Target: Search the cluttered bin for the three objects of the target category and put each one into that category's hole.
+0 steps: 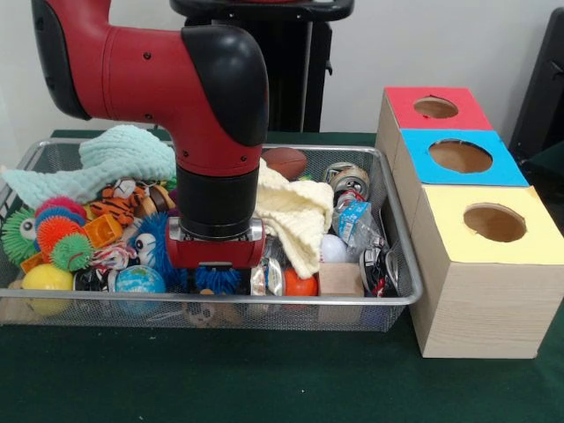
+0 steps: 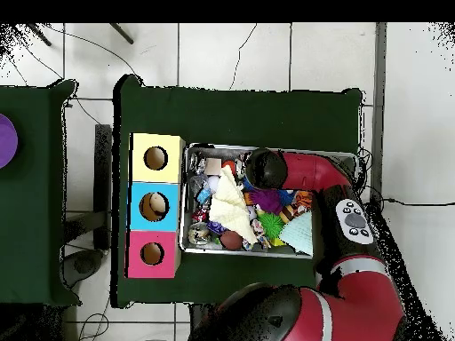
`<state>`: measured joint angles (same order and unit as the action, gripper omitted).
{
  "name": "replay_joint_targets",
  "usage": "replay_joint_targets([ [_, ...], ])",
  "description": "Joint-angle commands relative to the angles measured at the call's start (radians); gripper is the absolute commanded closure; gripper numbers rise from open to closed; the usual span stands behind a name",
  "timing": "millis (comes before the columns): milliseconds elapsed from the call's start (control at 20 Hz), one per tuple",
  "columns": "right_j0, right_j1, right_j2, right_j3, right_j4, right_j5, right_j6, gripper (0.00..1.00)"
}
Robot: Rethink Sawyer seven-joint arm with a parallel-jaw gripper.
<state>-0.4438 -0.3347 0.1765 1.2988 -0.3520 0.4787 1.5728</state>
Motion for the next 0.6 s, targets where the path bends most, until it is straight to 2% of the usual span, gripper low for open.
replay_joint_targets([
  [50,-0.018,0.322,0.074,-0.134,-0.119,-0.328,0.038,0.0],
  [200,-0.023,0.328,0.079,-0.141,-0.108,-0.294,0.034,0.0],
  [550,-0.01,0.318,0.059,-0.131,-0.138,-0.37,0.072,0.0],
  [600,-0.01,0.317,0.059,-0.129,-0.147,-0.392,0.073,1.0],
])
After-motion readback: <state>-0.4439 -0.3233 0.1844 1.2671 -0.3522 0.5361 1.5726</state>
